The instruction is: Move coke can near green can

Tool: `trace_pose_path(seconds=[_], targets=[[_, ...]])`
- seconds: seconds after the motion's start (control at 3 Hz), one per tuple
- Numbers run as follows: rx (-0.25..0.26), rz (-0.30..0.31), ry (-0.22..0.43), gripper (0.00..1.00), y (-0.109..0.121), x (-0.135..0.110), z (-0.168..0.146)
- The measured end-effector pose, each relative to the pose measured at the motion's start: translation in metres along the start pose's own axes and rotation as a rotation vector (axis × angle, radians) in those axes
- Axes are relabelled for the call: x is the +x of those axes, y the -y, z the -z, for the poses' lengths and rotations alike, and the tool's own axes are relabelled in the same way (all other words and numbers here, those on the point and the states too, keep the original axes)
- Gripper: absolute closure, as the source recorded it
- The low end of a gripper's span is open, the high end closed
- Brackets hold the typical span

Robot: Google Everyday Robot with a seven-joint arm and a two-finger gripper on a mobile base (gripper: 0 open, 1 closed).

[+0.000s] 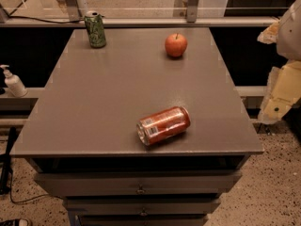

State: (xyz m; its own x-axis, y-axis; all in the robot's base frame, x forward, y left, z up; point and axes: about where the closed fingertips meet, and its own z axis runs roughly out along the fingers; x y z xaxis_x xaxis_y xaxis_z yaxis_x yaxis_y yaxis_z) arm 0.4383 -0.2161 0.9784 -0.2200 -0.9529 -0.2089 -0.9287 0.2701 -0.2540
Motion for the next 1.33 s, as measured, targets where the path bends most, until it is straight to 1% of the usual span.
trace_pose_path(seconds=[0.33,0.67,1.0,1.33], targets=[[0.000,0.000,0.000,0.00,0.000,0.000,0.000],[0.004,0.003,0.019,0.00,0.004,0.000,0.001],[-0.024,-0.027,0.107,0.00,0.001,-0.010,-0.019],[-0.045,0.004,0.241,0.00,-0.016,-0.041,-0.036]])
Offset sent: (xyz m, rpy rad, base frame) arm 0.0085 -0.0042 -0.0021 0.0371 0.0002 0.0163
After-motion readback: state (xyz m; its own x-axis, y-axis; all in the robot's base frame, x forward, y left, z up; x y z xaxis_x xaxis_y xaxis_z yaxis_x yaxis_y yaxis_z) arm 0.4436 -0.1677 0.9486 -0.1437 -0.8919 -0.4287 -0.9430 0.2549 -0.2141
